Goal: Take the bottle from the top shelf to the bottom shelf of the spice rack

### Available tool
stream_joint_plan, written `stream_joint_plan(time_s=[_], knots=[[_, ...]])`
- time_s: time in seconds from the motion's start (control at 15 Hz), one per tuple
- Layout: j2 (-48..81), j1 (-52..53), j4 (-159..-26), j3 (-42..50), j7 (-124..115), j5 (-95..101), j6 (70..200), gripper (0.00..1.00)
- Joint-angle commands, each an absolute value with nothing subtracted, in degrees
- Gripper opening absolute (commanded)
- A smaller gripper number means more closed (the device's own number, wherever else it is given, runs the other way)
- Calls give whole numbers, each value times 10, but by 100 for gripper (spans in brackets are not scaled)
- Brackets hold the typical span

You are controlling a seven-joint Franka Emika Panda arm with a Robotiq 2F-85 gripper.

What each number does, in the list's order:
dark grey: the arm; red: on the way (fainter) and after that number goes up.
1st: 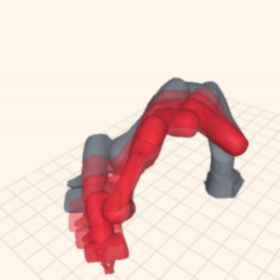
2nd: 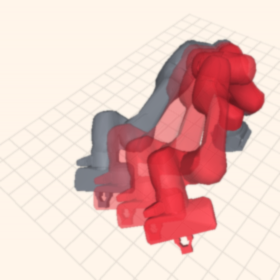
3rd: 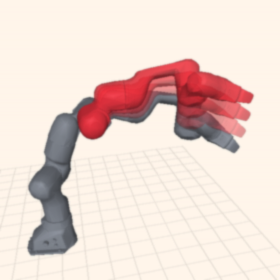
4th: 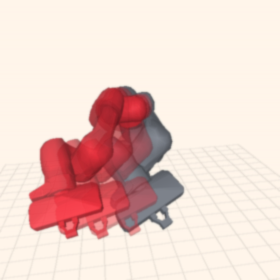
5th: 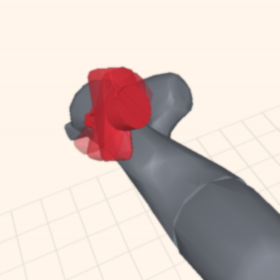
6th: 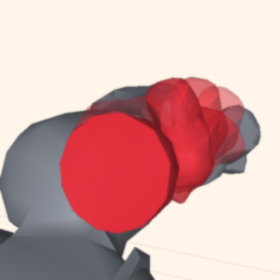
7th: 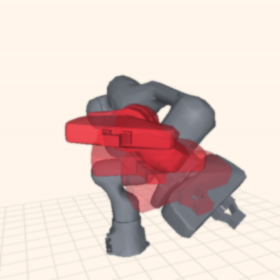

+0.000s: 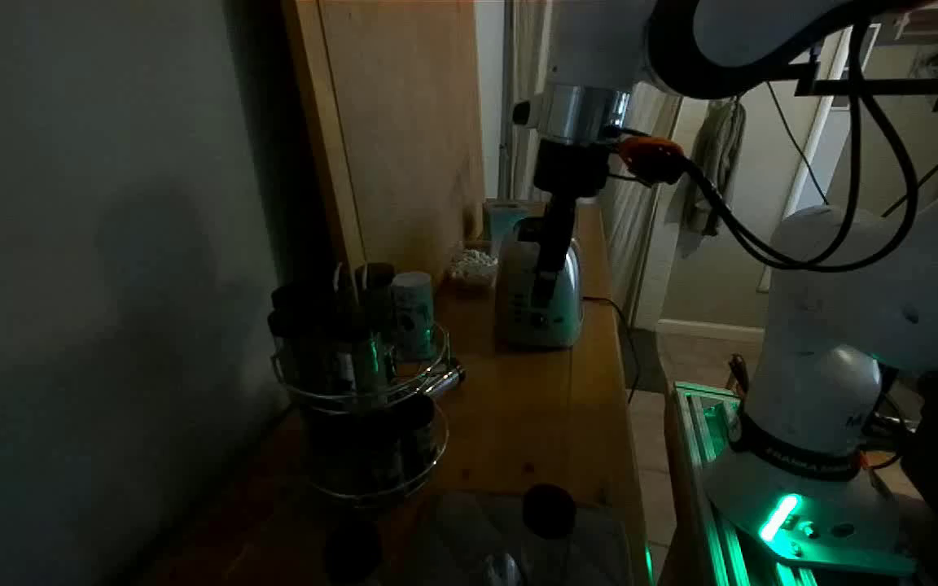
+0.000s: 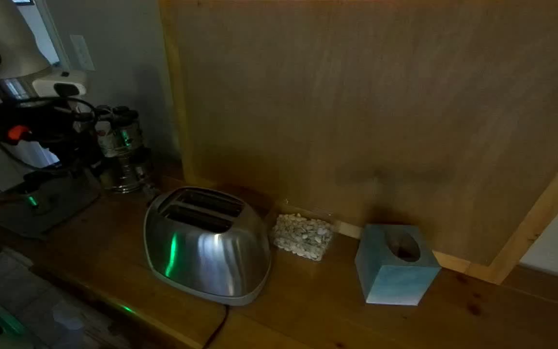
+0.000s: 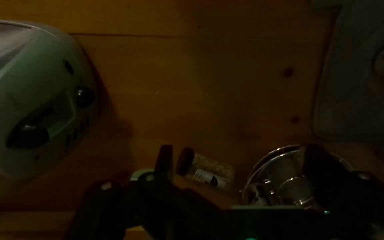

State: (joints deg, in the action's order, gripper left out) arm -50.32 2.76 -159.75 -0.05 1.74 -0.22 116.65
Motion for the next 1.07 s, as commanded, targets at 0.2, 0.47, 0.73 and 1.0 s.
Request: stream_joint_plan(time_s=[0.2,0.47,0.73,1.0], knots=[[-497,26,-1609,-2,18,-4,1162,100],[-515,50,-1595,-18,31,-5,1205,100],[-515,97,-1579,-16,63,-24,1279,100],[-467,141,-1578,13,81,-69,1400,100]])
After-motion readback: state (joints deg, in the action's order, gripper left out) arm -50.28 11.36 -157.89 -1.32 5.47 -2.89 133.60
